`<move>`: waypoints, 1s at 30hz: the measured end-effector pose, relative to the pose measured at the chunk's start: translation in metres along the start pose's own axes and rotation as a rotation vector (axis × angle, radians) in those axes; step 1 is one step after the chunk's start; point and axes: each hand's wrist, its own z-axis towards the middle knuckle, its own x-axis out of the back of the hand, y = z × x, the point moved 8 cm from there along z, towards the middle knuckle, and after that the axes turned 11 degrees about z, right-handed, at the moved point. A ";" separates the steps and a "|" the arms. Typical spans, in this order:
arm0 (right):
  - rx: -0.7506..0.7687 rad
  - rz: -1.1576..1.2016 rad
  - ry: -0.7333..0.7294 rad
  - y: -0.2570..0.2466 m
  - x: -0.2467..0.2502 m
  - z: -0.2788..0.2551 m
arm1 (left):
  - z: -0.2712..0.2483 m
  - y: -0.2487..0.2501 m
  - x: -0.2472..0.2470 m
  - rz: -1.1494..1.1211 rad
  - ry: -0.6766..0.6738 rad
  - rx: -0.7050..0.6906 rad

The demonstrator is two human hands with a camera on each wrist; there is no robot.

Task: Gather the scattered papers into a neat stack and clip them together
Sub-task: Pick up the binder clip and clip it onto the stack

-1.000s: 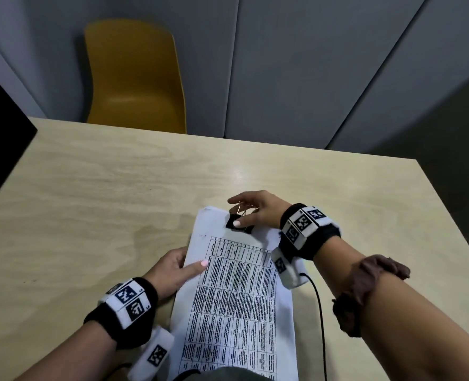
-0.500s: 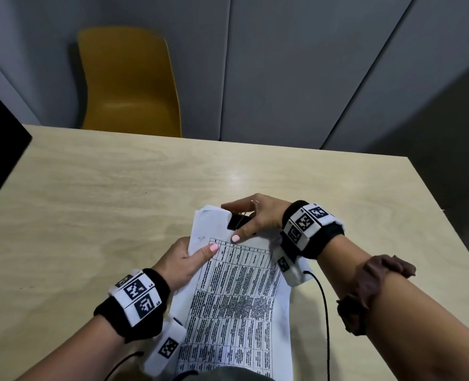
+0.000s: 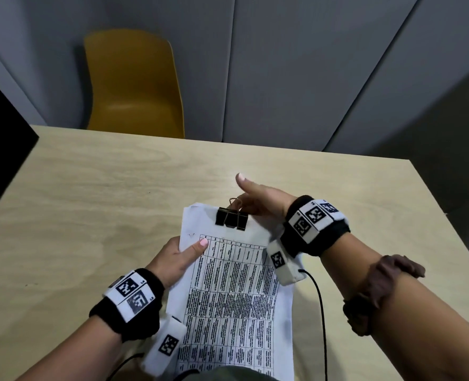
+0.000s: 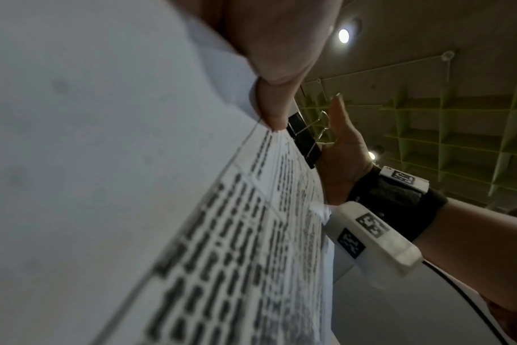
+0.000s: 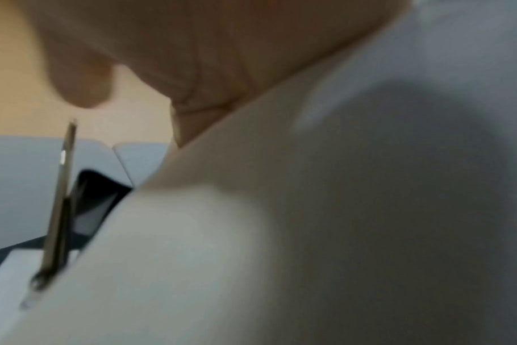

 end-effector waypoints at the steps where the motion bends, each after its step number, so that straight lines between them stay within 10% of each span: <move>1: 0.006 -0.039 0.011 -0.002 0.001 0.000 | 0.000 -0.002 0.002 -0.001 0.005 0.008; 16: 0.191 -0.721 0.082 -0.012 -0.023 -0.010 | -0.001 -0.003 0.005 -0.049 0.027 0.018; 21: 0.494 -0.813 0.465 -0.032 -0.005 -0.029 | -0.004 0.000 0.017 0.005 0.071 0.030; 25: 0.526 -0.157 0.832 0.002 0.040 -0.067 | -0.009 0.011 0.037 0.047 0.091 0.016; 28: 0.288 0.577 0.416 0.067 0.015 -0.050 | -0.010 0.026 0.052 0.018 0.119 0.001; 30: 0.190 0.565 0.281 0.088 -0.006 -0.045 | -0.006 0.028 0.057 -0.033 0.148 0.031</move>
